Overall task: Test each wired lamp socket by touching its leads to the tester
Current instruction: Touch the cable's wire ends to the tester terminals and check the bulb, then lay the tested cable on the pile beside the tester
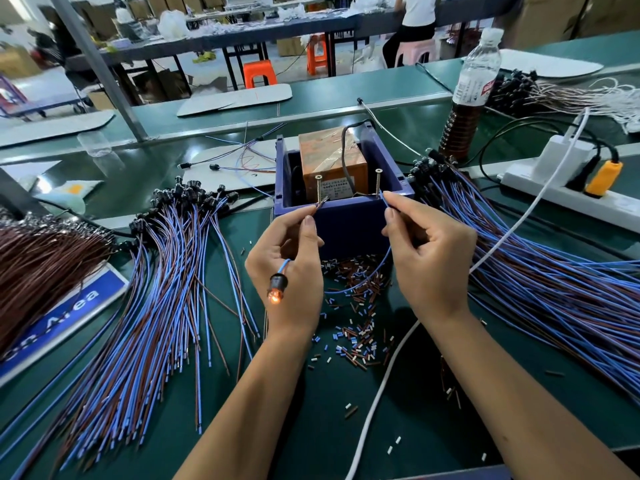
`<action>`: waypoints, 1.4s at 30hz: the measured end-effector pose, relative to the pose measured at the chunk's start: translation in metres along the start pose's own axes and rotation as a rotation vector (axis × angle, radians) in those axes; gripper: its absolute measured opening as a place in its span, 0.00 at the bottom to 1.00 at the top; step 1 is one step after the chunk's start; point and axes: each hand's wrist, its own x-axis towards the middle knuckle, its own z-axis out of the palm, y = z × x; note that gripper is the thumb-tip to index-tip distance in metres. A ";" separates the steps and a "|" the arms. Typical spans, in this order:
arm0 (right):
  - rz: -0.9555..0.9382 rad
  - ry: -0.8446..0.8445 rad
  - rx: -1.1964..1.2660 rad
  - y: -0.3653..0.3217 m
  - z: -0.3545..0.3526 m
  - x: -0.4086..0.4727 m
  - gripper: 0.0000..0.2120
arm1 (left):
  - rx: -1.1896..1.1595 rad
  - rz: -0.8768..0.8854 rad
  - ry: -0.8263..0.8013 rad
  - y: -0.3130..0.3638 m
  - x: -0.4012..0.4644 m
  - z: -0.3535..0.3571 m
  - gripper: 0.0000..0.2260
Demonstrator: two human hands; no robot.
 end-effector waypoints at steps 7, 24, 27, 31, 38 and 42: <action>0.012 -0.003 0.020 0.001 0.000 -0.001 0.10 | 0.001 -0.038 0.038 0.001 0.003 -0.002 0.08; 0.129 0.019 0.105 -0.002 -0.008 -0.006 0.12 | 0.076 0.060 0.087 0.009 0.000 -0.005 0.08; 0.150 0.042 0.101 -0.003 -0.026 -0.008 0.13 | 0.056 -0.009 -0.025 0.021 -0.003 0.009 0.09; 0.203 0.138 0.094 0.001 -0.065 -0.008 0.13 | 0.062 -0.185 -0.441 0.048 -0.019 0.056 0.06; 0.309 0.389 -0.112 0.025 -0.166 0.005 0.10 | 0.296 -0.475 -1.107 0.079 -0.073 0.178 0.09; 0.451 0.393 -0.237 0.040 -0.210 0.015 0.09 | 0.148 -0.793 -1.199 0.092 -0.099 0.229 0.12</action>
